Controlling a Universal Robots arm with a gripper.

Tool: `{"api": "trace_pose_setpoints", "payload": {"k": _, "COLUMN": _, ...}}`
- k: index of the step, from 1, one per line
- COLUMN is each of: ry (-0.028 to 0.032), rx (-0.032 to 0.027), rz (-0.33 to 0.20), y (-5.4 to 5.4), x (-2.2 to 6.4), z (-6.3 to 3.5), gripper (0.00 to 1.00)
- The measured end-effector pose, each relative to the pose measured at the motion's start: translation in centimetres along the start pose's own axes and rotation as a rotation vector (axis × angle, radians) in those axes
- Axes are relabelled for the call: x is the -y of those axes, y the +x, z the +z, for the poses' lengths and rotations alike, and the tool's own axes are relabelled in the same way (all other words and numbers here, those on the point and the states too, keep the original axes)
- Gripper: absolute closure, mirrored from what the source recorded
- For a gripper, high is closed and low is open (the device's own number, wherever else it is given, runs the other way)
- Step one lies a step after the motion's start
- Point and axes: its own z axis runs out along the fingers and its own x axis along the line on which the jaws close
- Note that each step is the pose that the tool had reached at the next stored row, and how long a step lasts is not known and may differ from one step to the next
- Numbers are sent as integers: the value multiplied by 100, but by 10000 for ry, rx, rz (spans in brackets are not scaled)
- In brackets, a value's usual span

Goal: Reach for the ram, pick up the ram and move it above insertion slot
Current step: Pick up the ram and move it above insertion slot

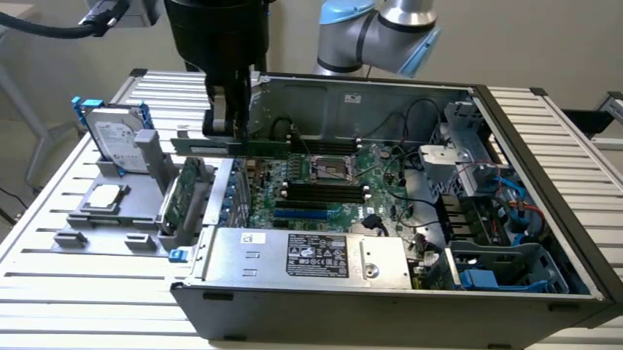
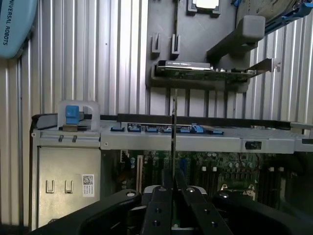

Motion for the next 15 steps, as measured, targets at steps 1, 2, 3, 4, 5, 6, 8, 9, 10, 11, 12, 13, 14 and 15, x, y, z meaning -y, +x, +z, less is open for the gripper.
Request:
{"api": "trace_pose_setpoints", "payload": {"k": 1, "ry": 0, "rx": 1, "rz": -1, "y": 0, "x": 45, "z": 4, "gripper": 86}}
{"api": "trace_pose_setpoints", "payload": {"k": 2, "ry": 0, "rx": 0, "rz": -1, "y": 0, "x": 91, "z": 9, "gripper": 86}}
{"api": "trace_pose_setpoints", "payload": {"k": 3, "ry": 0, "rx": 0, "rz": 0, "y": 0, "x": 135, "z": 15, "gripper": 86}}
{"api": "trace_pose_setpoints", "payload": {"k": 4, "ry": 0, "rx": 0, "rz": 0, "y": 0, "x": 180, "z": 20, "gripper": 86}}
{"api": "trace_pose_setpoints", "payload": {"k": 5, "ry": 0, "rx": 0, "rz": -1, "y": -1, "x": 229, "z": 26, "gripper": 86}}
{"api": "trace_pose_setpoints", "payload": {"k": 6, "ry": 0, "rx": 0, "rz": -1, "y": -2, "x": 275, "z": 32, "gripper": 86}}
{"api": "trace_pose_setpoints", "payload": {"k": 8, "ry": 0, "rx": 0, "rz": 0, "y": -6, "x": 365, "z": 46, "gripper": 86}}
{"api": "trace_pose_setpoints", "payload": {"k": 9, "ry": -1, "rx": 0, "rz": -1, "y": -10, "x": 411, "z": 53, "gripper": 86}}
{"api": "trace_pose_setpoints", "payload": {"k": 10, "ry": -1, "rx": -1, "rz": -2, "y": -17, "x": 456, "z": 59, "gripper": 86}}
{"api": "trace_pose_setpoints", "payload": {"k": 11, "ry": 0, "rx": 1, "rz": -1, "y": -27, "x": 501, "z": 65, "gripper": 86}}
{"api": "trace_pose_setpoints", "payload": {"k": 12, "ry": -1, "rx": 0, "rz": 0, "y": -38, "x": 547, "z": 70, "gripper": 86}}
{"api": "trace_pose_setpoints", "payload": {"k": 13, "ry": -1, "rx": -1, "rz": 0, "y": -50, "x": 595, "z": 75, "gripper": 86}}
{"api": "trace_pose_setpoints", "payload": {"k": 14, "ry": -1, "rx": 0, "rz": -1, "y": -62, "x": 642, "z": 79, "gripper": 86}}
{"api": "trace_pose_setpoints", "payload": {"k": 15, "ry": 0, "rx": 1, "rz": -1, "y": -75, "x": 687, "z": 83, "gripper": 86}}
